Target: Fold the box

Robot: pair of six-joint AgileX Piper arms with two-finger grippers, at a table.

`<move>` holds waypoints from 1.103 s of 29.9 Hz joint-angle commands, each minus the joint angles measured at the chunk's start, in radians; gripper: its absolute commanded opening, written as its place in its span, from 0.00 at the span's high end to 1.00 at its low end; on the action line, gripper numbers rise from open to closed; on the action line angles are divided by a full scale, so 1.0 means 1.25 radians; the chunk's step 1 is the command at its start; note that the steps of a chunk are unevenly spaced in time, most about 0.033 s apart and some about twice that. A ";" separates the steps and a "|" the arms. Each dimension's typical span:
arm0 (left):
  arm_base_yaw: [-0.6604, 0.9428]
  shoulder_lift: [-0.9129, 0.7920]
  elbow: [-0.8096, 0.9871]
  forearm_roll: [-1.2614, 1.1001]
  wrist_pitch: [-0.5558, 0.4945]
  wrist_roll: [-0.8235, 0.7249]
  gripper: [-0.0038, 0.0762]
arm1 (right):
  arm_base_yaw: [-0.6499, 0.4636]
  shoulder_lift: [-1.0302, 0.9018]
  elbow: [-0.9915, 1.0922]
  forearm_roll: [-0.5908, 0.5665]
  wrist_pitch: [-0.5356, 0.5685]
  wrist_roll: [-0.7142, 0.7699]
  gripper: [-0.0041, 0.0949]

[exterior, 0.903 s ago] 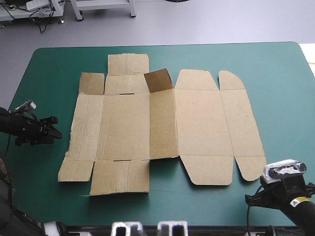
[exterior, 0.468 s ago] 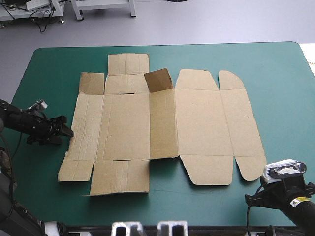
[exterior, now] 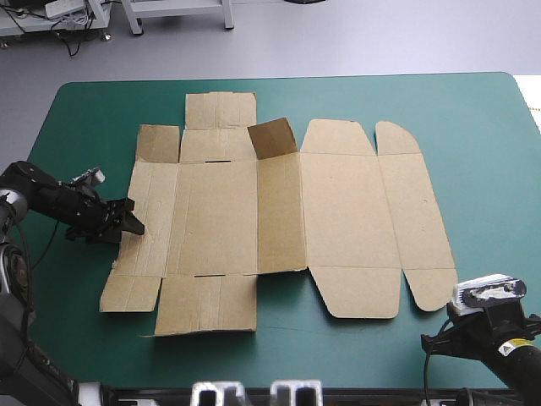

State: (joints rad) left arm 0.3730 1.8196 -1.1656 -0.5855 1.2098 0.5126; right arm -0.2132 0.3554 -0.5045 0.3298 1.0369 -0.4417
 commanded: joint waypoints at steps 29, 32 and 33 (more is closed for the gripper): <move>-0.074 -0.020 0.074 -0.067 0.073 -0.005 0.97 | 0.002 0.008 -0.017 0.014 -0.042 -0.007 0.98; -0.094 -0.085 0.016 -0.017 0.073 -0.003 0.97 | 0.002 0.008 -0.017 0.014 -0.042 -0.007 0.98; -0.103 -0.103 -0.004 -0.003 0.073 -0.003 0.97 | 0.002 0.008 -0.017 0.014 -0.042 -0.007 0.98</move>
State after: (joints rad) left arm 0.2682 1.7862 -1.0998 -0.6869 1.2073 0.5134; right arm -0.2132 0.3554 -0.5042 0.3267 1.0367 -0.4417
